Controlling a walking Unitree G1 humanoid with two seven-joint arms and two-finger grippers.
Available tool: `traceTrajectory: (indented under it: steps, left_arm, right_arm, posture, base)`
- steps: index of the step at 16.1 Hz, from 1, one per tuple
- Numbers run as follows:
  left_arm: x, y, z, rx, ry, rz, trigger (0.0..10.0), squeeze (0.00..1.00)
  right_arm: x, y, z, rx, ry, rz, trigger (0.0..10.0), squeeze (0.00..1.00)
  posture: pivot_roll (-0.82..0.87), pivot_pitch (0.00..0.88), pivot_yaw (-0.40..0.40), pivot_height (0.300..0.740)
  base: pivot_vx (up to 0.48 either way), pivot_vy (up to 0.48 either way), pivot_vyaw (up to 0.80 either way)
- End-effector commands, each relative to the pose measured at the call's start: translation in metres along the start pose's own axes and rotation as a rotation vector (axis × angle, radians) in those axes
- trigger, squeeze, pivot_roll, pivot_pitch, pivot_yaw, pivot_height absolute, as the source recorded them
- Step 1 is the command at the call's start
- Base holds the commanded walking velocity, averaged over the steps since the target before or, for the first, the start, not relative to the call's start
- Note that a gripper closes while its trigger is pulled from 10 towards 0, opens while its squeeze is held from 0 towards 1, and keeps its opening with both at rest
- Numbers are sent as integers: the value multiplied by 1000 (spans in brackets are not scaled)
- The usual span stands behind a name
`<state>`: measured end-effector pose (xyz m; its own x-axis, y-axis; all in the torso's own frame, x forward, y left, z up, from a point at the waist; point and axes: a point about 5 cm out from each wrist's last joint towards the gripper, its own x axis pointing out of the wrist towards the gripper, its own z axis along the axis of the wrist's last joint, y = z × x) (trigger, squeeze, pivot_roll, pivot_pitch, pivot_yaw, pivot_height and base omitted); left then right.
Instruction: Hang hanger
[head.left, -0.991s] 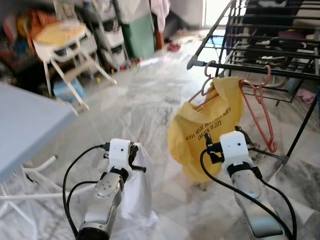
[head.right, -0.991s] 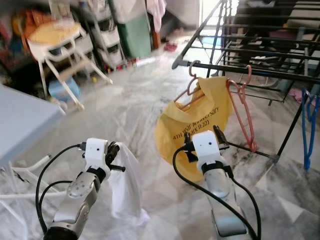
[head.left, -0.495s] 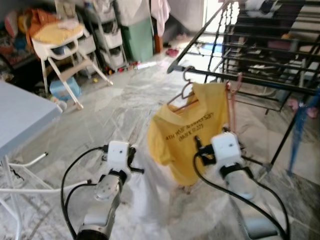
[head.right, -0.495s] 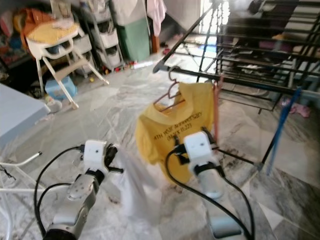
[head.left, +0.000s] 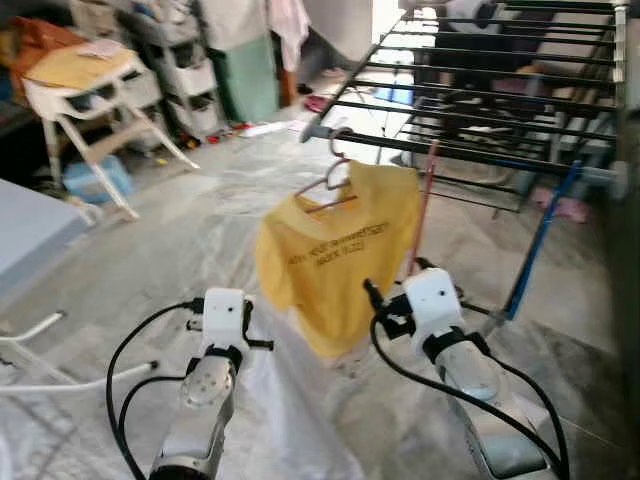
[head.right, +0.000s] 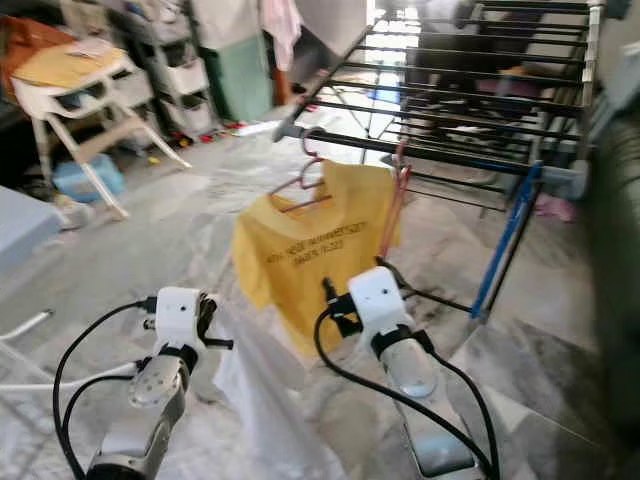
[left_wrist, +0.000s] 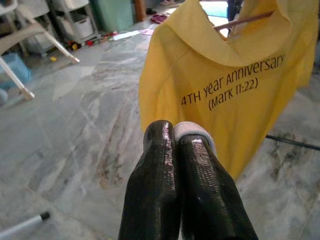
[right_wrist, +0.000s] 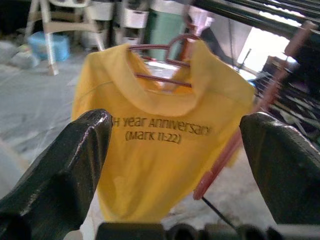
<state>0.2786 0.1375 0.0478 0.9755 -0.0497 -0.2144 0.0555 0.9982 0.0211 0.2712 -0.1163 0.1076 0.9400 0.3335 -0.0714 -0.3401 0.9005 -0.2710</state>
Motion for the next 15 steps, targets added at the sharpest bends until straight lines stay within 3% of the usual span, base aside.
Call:
traceTrajectory:
  steps: [1,8,12,13,15]
  left_arm:
    - [-5,15,2,4,-30,68,10000,0]
    - [-4,19,6,23,-39,73,10000,0]
    - [2,14,19,58,-75,14,10000,0]
    - [2,8,26,49,-111,-50,10000,0]
    - [3,5,39,78,-170,-75,10000,0]
  right_arm:
    - [9,9,12,-2,-50,71,10000,0]
    - [14,10,12,18,-55,86,10000,0]
    - [11,6,5,50,-33,77,10000,0]
    - [10,5,1,58,-18,90,10000,0]
    - [10,5,-2,51,-6,131,10000,0]
  posture:
    - [-67,0,25,740]
    - [-72,0,54,740]
    - [-81,0,82,740]
    - [-81,0,86,740]
    - [-78,0,85,740]
  base:
    - [0,0,800]
    - [0,0,762]
    - [0,0,0]
    - [0,0,0]
    - [0,0,0]
